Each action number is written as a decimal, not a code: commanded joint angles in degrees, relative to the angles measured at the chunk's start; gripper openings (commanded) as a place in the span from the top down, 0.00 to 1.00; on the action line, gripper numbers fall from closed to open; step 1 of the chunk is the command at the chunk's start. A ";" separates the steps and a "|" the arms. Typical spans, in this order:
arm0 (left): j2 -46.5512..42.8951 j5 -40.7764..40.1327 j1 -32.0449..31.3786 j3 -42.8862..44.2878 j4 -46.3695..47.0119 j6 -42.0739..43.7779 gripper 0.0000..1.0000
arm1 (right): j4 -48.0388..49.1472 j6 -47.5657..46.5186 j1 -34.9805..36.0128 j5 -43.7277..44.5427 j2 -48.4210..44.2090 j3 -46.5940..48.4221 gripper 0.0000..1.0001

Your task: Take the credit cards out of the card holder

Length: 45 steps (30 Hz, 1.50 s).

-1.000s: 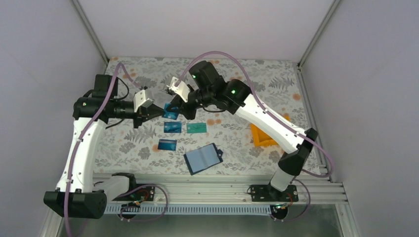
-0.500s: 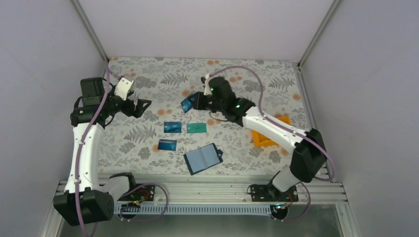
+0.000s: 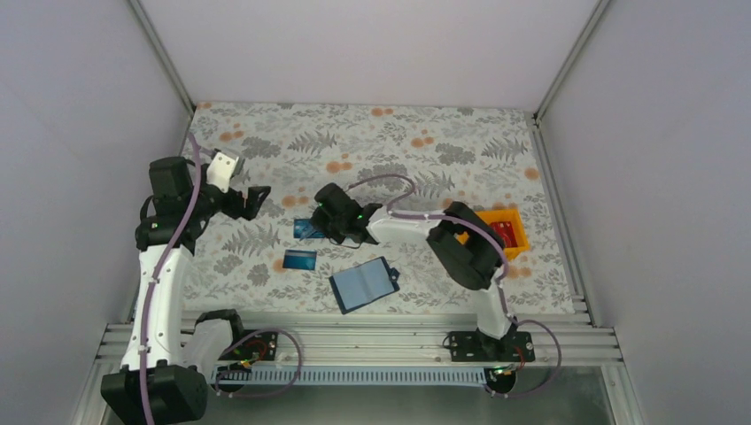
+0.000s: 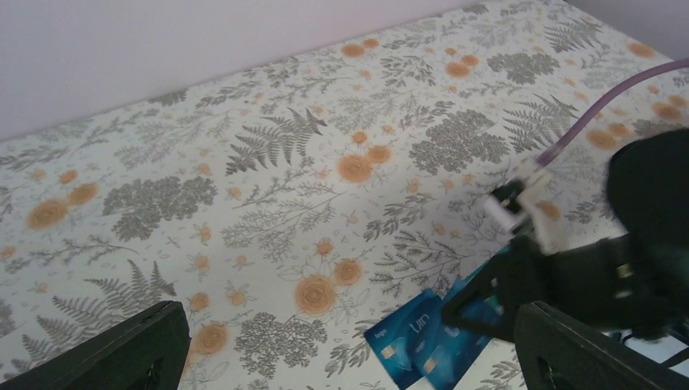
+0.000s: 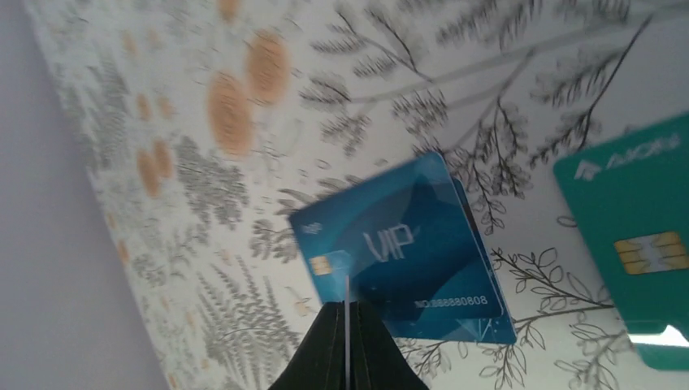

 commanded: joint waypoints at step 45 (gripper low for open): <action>-1.88 -1.41 0.88 -5.35 5.34 -1.77 0.00 | -13.40 -36.45 -4.84 25.24 -27.30 -1.07 0.00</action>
